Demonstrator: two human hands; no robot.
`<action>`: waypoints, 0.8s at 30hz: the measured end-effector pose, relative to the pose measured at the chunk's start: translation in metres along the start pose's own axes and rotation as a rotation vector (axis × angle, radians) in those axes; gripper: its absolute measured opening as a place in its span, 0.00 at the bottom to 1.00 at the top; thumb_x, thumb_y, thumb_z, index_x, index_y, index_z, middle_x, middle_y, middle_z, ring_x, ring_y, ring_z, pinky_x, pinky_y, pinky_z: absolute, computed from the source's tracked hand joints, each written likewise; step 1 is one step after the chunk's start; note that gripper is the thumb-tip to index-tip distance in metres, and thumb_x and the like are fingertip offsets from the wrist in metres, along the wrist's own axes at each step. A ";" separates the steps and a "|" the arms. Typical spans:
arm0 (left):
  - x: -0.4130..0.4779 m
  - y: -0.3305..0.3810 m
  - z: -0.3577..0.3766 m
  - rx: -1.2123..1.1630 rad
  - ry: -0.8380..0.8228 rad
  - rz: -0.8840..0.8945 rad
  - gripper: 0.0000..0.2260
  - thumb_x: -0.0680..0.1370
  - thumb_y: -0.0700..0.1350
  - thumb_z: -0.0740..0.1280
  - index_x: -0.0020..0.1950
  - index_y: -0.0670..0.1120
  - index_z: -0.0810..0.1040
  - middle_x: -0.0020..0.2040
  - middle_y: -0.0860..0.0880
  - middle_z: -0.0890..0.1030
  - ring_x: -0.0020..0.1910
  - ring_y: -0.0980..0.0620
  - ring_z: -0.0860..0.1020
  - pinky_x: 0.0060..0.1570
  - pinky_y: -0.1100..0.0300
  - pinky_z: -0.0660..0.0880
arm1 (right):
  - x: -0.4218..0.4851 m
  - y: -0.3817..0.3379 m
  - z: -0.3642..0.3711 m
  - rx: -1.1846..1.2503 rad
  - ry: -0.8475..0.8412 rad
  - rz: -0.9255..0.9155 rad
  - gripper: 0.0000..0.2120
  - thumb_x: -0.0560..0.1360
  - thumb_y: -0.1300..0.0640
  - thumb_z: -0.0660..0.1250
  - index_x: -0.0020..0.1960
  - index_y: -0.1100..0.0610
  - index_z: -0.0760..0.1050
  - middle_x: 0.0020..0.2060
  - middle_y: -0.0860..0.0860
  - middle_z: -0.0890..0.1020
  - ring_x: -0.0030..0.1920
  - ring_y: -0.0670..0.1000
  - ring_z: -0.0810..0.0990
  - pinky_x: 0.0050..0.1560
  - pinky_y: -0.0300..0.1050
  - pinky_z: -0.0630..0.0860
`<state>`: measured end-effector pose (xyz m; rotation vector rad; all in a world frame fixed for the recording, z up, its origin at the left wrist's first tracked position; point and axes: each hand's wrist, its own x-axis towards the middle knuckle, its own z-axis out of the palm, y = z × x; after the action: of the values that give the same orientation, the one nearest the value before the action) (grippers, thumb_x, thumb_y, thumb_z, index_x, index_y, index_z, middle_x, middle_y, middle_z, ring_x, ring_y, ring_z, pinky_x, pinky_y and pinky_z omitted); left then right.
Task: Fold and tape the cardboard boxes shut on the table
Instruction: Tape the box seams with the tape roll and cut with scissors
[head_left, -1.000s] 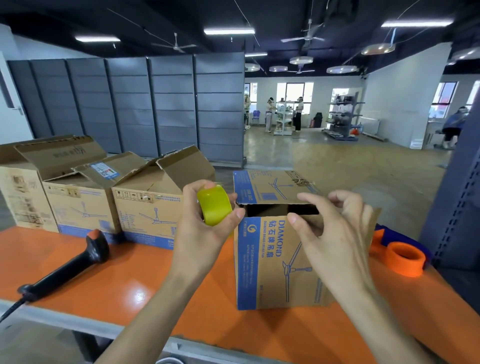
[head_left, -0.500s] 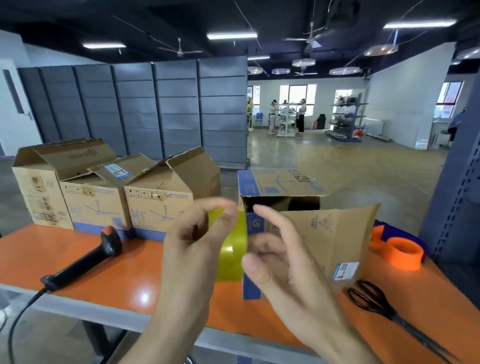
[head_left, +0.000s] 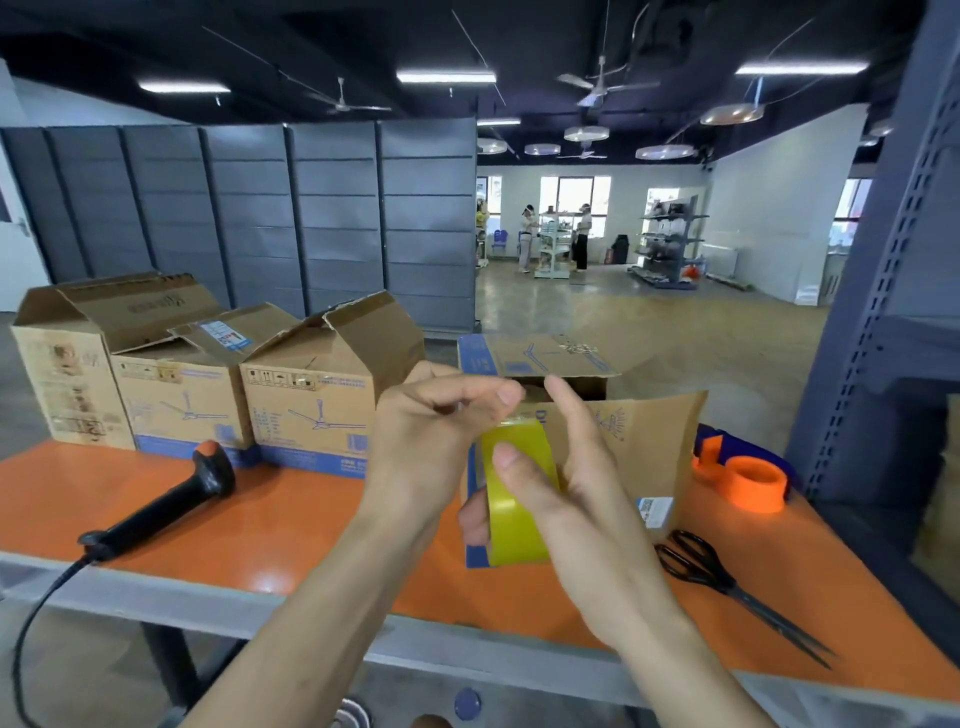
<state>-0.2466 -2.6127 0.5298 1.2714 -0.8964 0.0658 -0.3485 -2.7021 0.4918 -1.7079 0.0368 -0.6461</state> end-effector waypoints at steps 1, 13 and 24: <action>0.006 0.001 0.001 -0.016 0.010 0.007 0.04 0.73 0.38 0.76 0.41 0.47 0.87 0.35 0.59 0.79 0.37 0.64 0.76 0.39 0.74 0.69 | 0.000 -0.003 -0.001 0.065 -0.002 0.054 0.30 0.79 0.44 0.66 0.73 0.27 0.53 0.38 0.57 0.87 0.41 0.59 0.87 0.46 0.53 0.83; 0.103 -0.026 -0.013 0.015 -0.040 -0.186 0.04 0.72 0.37 0.78 0.46 0.44 0.88 0.45 0.47 0.88 0.49 0.54 0.85 0.56 0.64 0.79 | 0.017 -0.012 -0.004 -0.085 0.041 -0.021 0.32 0.77 0.41 0.63 0.69 0.20 0.47 0.41 0.51 0.87 0.46 0.49 0.87 0.55 0.51 0.77; 0.133 -0.085 -0.015 -0.029 -0.064 -0.242 0.08 0.72 0.37 0.77 0.39 0.50 0.89 0.43 0.48 0.88 0.45 0.56 0.85 0.47 0.68 0.77 | 0.061 -0.009 -0.014 0.064 0.124 0.059 0.07 0.78 0.51 0.70 0.53 0.43 0.75 0.39 0.59 0.86 0.37 0.60 0.87 0.35 0.54 0.84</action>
<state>-0.1067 -2.6849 0.5435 1.3525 -0.7893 -0.1790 -0.3063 -2.7349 0.5257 -1.5977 0.1519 -0.7014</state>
